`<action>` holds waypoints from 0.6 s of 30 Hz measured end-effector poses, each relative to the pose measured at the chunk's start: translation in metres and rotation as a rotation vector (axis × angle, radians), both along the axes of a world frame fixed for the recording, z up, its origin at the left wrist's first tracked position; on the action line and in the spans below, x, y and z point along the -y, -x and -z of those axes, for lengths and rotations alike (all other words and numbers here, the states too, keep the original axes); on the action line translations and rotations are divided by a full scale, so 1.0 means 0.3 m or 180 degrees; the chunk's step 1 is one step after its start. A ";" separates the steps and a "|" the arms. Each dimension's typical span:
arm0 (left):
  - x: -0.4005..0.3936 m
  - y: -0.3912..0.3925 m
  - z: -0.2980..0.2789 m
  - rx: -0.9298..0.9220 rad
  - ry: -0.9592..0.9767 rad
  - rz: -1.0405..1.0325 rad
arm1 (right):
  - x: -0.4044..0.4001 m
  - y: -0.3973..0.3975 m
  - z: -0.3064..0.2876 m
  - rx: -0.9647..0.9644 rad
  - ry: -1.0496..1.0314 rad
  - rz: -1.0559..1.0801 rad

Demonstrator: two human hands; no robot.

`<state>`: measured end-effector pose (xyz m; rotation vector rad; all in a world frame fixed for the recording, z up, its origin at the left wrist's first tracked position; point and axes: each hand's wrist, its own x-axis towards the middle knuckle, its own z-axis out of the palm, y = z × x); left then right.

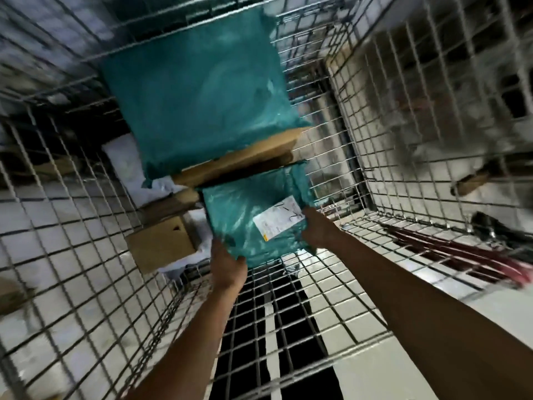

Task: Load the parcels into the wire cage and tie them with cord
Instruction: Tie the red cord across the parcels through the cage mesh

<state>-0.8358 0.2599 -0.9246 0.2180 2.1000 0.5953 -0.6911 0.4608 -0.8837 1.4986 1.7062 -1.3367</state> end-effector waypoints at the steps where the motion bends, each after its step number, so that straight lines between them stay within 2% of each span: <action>1: -0.048 -0.030 -0.074 -0.0193 0.0085 0.0147 | -0.020 -0.004 -0.063 0.0064 0.0000 -0.0163; 3: -0.129 -0.102 -0.224 -0.0099 -0.0180 0.0436 | -0.034 -0.005 -0.225 -0.0111 -0.0244 -0.0217; 5: -0.198 -0.192 -0.301 0.0158 -0.0491 0.0840 | -0.032 -0.042 -0.422 -0.0586 -0.1114 0.0001; 7: -0.274 -0.286 -0.355 0.0607 -0.0516 0.1164 | -0.004 -0.150 -0.599 -0.0818 -0.2156 0.0224; 10: -0.366 -0.428 -0.458 0.1357 -0.0608 0.1524 | 0.087 -0.385 -0.791 -0.0652 -0.3395 0.1228; 12: -0.418 -0.526 -0.531 0.1632 -0.0798 0.1801 | 0.165 -0.549 -0.844 -0.0300 -0.3994 0.2022; 14: -0.462 -0.606 -0.585 0.1609 -0.1094 0.2123 | 0.228 -0.677 -0.831 -0.0064 -0.3832 0.2811; 16: -0.513 -0.657 -0.623 0.1388 -0.1385 0.2355 | 0.251 -0.735 -0.801 -0.0128 -0.2976 0.3492; 18: -0.570 -0.693 -0.644 0.1312 -0.1502 0.2488 | 0.243 -0.753 -0.781 -0.0437 -0.2100 0.3689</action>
